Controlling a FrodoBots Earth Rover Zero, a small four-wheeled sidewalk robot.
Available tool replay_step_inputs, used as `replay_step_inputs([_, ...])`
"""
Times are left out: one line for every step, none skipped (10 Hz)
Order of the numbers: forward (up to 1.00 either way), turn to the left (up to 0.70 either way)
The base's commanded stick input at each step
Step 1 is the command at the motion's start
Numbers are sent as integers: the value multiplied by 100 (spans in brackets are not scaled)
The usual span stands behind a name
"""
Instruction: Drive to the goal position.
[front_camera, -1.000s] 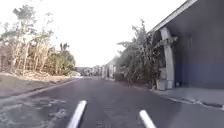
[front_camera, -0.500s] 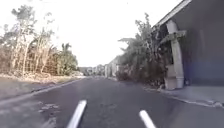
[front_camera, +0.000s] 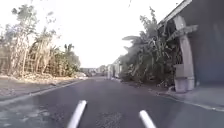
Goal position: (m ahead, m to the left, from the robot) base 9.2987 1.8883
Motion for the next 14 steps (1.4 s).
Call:
replay_step_inputs([85, -5])
replay_step_inputs([85, -34])
replay_step_inputs([85, -34])
replay_step_inputs([85, -34])
replay_step_inputs([85, -34])
replay_step_inputs([85, -34])
replay_step_inputs([85, -34])
replay_step_inputs([85, -19])
replay_step_inputs([85, -5])
replay_step_inputs([85, 0])
replay_step_inputs([85, 0])
replay_step_inputs([85, 0])
replay_step_inputs([85, 0])
replay_step_inputs([85, 0])
